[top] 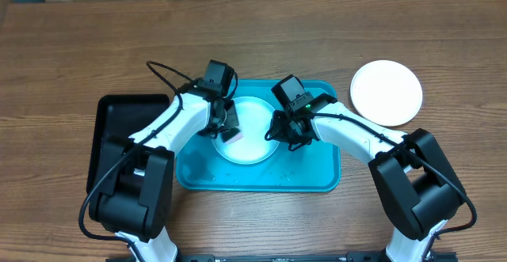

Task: Clean dirty plates on tray and stack at the side
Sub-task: 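Scrub the light-blue plate with the sponge while the right gripper holds it, then carry the sponge with the left gripper back to the black tray, then lift the light-blue plate with the right gripper and carry it right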

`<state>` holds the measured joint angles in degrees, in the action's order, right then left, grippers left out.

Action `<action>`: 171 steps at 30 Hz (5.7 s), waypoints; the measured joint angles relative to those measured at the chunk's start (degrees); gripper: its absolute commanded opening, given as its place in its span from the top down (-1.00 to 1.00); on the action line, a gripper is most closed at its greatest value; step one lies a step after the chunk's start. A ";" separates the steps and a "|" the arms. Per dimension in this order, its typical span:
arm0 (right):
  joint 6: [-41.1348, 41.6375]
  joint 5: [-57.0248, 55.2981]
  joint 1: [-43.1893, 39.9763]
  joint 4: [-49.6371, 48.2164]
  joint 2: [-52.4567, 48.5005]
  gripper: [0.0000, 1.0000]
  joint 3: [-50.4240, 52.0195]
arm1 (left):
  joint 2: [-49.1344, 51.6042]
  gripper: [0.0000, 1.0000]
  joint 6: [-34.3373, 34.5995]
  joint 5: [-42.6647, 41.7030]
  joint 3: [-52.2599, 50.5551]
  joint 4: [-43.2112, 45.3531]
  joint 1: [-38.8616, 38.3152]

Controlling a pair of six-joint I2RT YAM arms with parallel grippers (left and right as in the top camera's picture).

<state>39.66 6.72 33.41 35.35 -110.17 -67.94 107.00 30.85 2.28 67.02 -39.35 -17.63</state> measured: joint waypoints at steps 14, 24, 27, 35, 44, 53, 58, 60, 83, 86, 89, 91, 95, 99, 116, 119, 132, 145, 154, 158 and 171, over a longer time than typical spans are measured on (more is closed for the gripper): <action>0.04 -0.22 0.04 -0.09 0.00 0.93 -0.20 | 1.77 0.92 -1.49 -2.38 18.75 -9.79 1.51; 0.15 -0.24 0.04 -0.11 0.00 0.93 -0.20 | 9.25 0.91 -0.98 -16.44 18.71 -5.18 -2.49; 0.20 -0.24 0.04 -0.11 0.00 0.93 -0.20 | 12.55 0.91 -1.01 -17.20 18.58 -5.81 -3.13; 0.15 -0.66 0.07 0.04 0.00 0.93 -0.20 | 13.99 0.92 -1.03 -14.91 19.30 -10.08 -2.58; -0.72 -0.61 0.11 -0.13 0.00 0.93 -0.20 | 13.51 0.92 -1.07 6.08 20.15 -20.92 -2.40; -0.90 1.29 1.55 -1.05 -0.11 0.93 -0.35 | 15.04 0.92 -1.53 19.45 24.98 -32.50 -2.58; -0.87 -0.20 0.44 0.15 -0.09 0.93 -0.35 | 15.41 0.92 -2.34 17.00 30.71 -32.87 -0.85; -0.87 -0.35 0.31 0.22 -0.09 0.93 -0.35 | 15.41 0.92 -3.96 11.10 31.67 -30.91 0.04; -0.90 -0.66 0.33 0.15 -0.09 0.93 -0.35 | 15.47 0.92 -10.80 -16.57 21.75 -18.51 -3.02; -0.90 -0.70 0.35 0.15 -0.09 0.93 -0.35 | 15.02 0.91 -8.50 -13.00 21.29 -18.91 -3.10; -0.92 -0.72 0.33 0.11 -0.09 0.93 -0.35 | 14.45 0.91 -7.13 -6.86 21.07 -20.98 -3.13; -0.90 -0.70 0.33 0.13 -0.09 0.93 -0.35 | 14.32 0.92 -6.25 -2.97 21.05 -22.34 -3.13; -0.90 -0.70 0.33 0.17 -0.09 0.93 -0.35 | 14.27 0.92 -3.02 5.70 20.79 -24.79 -3.10; -0.94 -0.42 0.39 -0.24 -0.09 0.93 -0.35 | 14.29 0.92 0.46 10.60 20.63 -26.05 -3.30; -2.25 -1.03 0.42 0.28 -0.09 0.93 -0.35 | 15.80 0.92 13.94 29.55 37.62 -52.02 -1.07; -4.98 -1.16 0.37 0.94 0.11 0.93 -0.44 | 15.50 0.92 16.35 29.70 41.88 -54.66 0.11; -22.43 -18.25 3.28 18.47 7.91 0.93 -14.73 | 10.93 0.91 9.25 6.36 42.47 -55.17 24.81; -46.93 -63.98 21.86 16.72 10.36 0.93 -31.82 | 10.86 0.92 -2.78 -6.71 37.70 -54.80 36.98; -80.15 -85.02 30.08 -6.05 10.36 0.93 -32.46 | 10.86 0.92 -4.57 -9.60 37.44 -54.34 38.77; -92.04 -89.11 31.80 -13.79 10.36 0.93 -32.50 | 10.86 0.92 -5.05 -9.88 37.42 -54.31 38.73; -93.29 -95.25 32.13 -17.88 10.36 0.93 -32.57 | 10.86 0.91 -5.57 -10.25 37.33 -53.90 38.73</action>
<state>-53.63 -88.53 65.54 17.47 -99.81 -100.51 117.86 25.28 -7.97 104.36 -93.25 21.10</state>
